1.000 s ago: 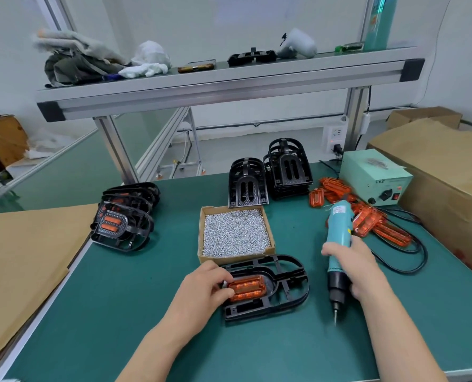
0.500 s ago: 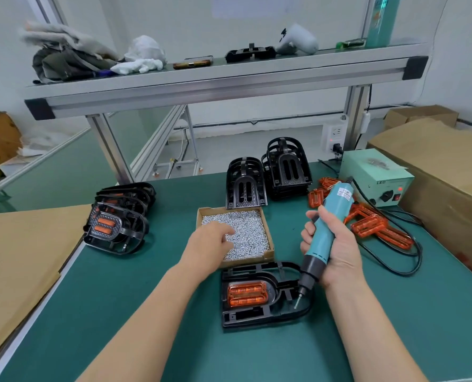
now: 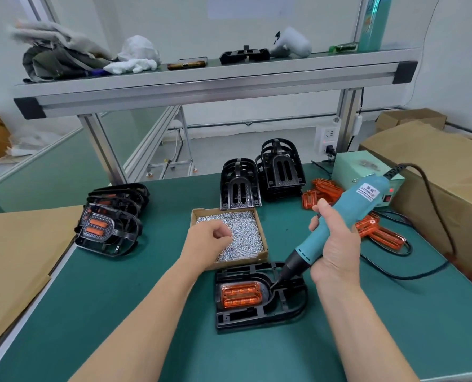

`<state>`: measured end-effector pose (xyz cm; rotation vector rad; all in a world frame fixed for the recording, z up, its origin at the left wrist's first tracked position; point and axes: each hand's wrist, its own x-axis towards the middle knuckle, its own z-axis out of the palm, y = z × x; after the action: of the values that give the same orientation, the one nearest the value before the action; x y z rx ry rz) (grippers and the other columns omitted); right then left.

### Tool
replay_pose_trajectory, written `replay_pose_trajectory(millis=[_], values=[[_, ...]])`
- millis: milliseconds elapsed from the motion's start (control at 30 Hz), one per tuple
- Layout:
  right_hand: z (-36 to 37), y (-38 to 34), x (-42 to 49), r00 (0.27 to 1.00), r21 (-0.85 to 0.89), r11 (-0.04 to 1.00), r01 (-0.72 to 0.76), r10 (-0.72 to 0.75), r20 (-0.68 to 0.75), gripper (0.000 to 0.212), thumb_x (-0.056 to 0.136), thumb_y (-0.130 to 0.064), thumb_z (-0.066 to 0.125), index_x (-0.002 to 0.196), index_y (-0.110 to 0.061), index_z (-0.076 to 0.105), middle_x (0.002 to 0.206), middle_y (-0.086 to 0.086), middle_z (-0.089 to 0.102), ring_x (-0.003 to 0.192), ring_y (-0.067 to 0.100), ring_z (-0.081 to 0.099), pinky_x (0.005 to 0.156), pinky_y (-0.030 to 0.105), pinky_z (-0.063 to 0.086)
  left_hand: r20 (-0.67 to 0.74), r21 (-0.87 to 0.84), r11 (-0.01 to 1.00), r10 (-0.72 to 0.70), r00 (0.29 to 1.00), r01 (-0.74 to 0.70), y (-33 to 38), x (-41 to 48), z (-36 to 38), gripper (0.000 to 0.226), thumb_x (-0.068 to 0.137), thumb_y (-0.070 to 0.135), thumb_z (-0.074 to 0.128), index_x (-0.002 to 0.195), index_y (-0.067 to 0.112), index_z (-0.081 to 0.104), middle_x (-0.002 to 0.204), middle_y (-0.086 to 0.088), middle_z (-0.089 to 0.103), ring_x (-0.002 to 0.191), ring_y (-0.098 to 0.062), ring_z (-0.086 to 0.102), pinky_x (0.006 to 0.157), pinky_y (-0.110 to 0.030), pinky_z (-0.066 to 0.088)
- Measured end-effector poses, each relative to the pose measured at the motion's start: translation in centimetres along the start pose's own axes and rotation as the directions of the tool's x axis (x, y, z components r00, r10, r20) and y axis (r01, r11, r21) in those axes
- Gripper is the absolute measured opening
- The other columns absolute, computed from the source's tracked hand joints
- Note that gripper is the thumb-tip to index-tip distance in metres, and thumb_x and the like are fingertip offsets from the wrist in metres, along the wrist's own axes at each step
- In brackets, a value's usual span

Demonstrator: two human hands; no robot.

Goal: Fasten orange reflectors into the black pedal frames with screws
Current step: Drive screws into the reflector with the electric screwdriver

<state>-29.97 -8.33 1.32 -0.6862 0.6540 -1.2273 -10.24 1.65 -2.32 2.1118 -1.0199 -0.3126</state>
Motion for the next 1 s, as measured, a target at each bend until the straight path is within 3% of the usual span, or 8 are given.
replay_pose_trajectory(millis=[100,233,533,733,1000], values=[[0.5,0.0,-0.3,0.991,0.07,0.994,0.087,-0.08,-0.105,0.016,0.088,-0.019,0.075,0.092,-0.016,0.059,0.06,-0.011,0.062,0.054,0.006,0.056,0.057,0.017,0.049,0.069,-0.373,0.925,-0.045,0.997,0.068,0.9,-2.9,-0.5,0.009,0.084,0.011,0.074,0.08,0.019,0.073,0.074,-0.001,0.073,0.066,-0.006,0.064,0.063,-0.015,0.049],[1.2,-0.6,-0.4,0.98,0.145,0.979,0.146,-0.122,-0.159,0.022,0.09,-0.018,0.074,0.1,-0.013,0.055,0.06,-0.011,0.063,0.052,0.006,0.056,0.054,0.019,0.049,0.218,-0.56,0.819,0.005,0.976,0.121,1.9,-6.8,0.1,0.013,0.087,0.002,0.069,0.084,0.014,0.073,0.08,-0.008,0.075,0.069,-0.01,0.066,0.061,-0.017,0.05],[1.8,-0.4,-1.3,0.974,0.167,0.972,0.164,-0.133,-0.181,0.024,0.086,-0.021,0.076,0.095,-0.017,0.054,0.061,-0.012,0.062,0.053,0.006,0.055,0.054,0.02,0.049,0.292,-0.689,0.689,-0.019,0.956,0.224,3.2,-9.5,1.4,0.011,0.087,-0.003,0.068,0.084,0.008,0.07,0.083,-0.016,0.07,0.071,-0.017,0.064,0.066,-0.022,0.055],[1.5,-0.7,-1.7,0.974,0.147,0.974,0.176,-0.15,-0.173,0.022,0.087,-0.023,0.075,0.094,-0.018,0.055,0.06,-0.012,0.062,0.053,0.005,0.055,0.053,0.018,0.049,0.285,-0.699,0.682,-0.01,0.959,0.215,3.3,-10.0,1.5,0.012,0.089,-0.002,0.066,0.086,0.009,0.069,0.082,-0.012,0.072,0.074,-0.02,0.065,0.074,-0.03,0.056],[1.3,-0.9,-2.2,0.976,0.159,0.972,0.171,-0.145,-0.163,0.023,0.089,-0.019,0.074,0.099,-0.015,0.054,0.059,-0.011,0.061,0.054,0.006,0.054,0.053,0.02,0.048,0.264,-0.692,0.696,-0.004,0.965,0.193,3.1,-10.3,1.7,0.012,0.089,-0.002,0.066,0.086,0.01,0.068,0.083,-0.014,0.073,0.071,-0.016,0.065,0.063,-0.021,0.052]])
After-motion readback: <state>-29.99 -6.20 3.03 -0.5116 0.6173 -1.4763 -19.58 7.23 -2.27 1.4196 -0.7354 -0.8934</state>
